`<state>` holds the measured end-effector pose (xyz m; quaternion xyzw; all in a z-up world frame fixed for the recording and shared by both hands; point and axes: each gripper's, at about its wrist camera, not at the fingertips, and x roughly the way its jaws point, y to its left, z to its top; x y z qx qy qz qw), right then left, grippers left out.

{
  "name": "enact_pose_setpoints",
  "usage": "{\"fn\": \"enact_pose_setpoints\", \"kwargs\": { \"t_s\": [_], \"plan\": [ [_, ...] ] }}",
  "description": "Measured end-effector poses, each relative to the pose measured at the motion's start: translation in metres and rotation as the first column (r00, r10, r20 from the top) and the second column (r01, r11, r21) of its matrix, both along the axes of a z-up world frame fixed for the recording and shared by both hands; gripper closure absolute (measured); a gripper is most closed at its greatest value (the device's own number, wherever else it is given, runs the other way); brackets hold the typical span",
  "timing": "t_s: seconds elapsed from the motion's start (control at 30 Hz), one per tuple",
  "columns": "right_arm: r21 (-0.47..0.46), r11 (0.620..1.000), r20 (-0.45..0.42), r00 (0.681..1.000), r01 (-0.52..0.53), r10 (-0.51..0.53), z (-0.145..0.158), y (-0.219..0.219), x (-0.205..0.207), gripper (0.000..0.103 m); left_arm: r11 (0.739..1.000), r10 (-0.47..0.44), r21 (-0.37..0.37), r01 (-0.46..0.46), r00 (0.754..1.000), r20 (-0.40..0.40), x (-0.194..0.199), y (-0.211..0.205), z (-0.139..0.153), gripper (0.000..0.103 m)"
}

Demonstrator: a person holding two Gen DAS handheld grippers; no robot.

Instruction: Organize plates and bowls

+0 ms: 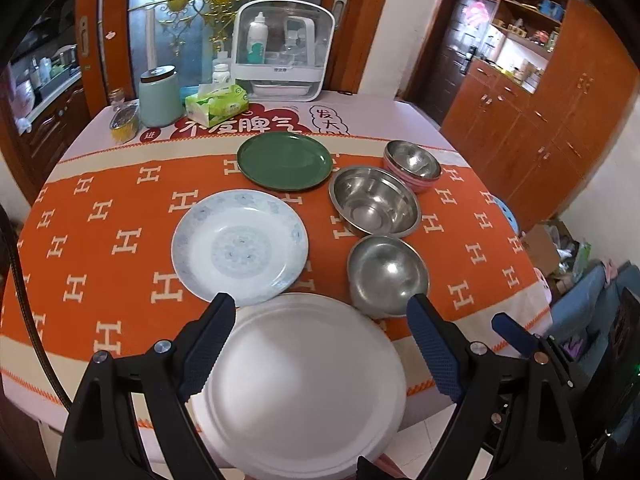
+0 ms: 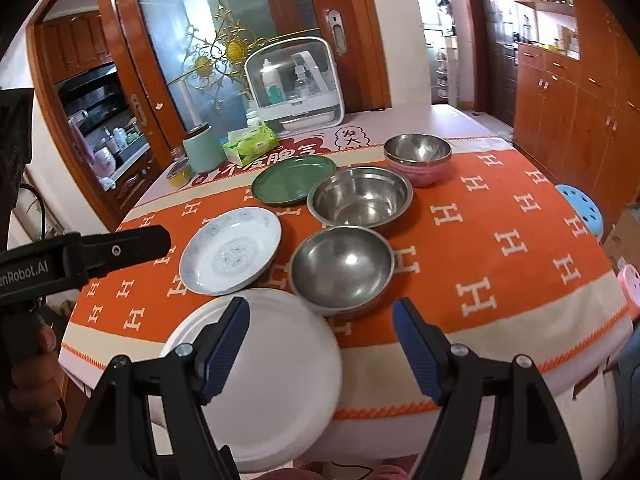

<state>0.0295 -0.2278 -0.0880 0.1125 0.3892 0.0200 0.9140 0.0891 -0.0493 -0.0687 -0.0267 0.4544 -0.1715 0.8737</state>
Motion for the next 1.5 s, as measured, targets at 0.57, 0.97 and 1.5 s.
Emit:
{"fn": "enact_pose_setpoints", "kwargs": {
  "t_s": [0.57,0.97,1.5],
  "plan": [
    [-0.002,0.968,0.038,0.967,-0.251,0.25,-0.004,-0.09,0.048,0.028,0.967,0.255,-0.01,-0.255,0.967,-0.006,0.001,-0.072,-0.005,0.016],
    [0.025,0.929,0.094,0.926,-0.369,0.366,-0.007,-0.104,0.096,0.028,0.91,0.413,0.024,-0.413,0.91,-0.017,0.022,-0.072,-0.01,0.016],
    [0.055,0.835,0.064,0.836,-0.548,0.545,-0.027,-0.045,0.15,0.028,0.81,0.582,0.186,-0.557,0.804,-0.124,0.077,-0.001,-0.054,0.016]
  ]
}}
